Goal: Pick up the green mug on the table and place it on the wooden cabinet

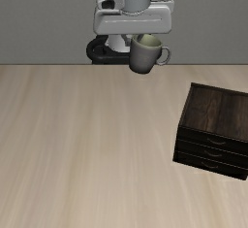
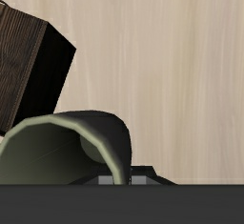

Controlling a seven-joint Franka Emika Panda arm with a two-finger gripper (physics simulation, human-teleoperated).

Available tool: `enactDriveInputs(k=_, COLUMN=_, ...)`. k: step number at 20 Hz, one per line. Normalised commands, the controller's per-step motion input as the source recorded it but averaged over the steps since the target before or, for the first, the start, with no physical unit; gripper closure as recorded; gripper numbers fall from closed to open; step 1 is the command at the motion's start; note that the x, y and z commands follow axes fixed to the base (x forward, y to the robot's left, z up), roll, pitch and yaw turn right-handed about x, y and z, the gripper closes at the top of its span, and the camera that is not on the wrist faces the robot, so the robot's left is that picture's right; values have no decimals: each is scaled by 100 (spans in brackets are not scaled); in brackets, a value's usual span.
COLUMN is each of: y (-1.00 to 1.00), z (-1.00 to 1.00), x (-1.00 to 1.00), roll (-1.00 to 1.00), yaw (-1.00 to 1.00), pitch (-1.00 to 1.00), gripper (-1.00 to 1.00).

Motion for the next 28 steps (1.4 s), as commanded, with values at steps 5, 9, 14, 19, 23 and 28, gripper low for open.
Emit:
enactDriveInputs(k=5, y=100, z=0, x=0, roll=0, yaw=0, pitch=0, gripper=100)
enactDriveInputs(k=9, y=100, z=0, x=0, roll=0, yaw=0, pitch=0, gripper=100)
enactDriveInputs(k=14, y=100, z=0, x=0, roll=0, yaw=0, pitch=0, gripper=100)
enactDriveInputs(k=19, y=40, z=0, x=60, roll=0, yaw=0, pitch=0, gripper=100)
enactDriveInputs(k=23, y=0, z=0, x=100, roll=0, yaw=0, pitch=0, gripper=100)
enactDriveInputs(k=28, y=0, z=-60, x=40, roll=0, yaw=0, pitch=0, gripper=100)
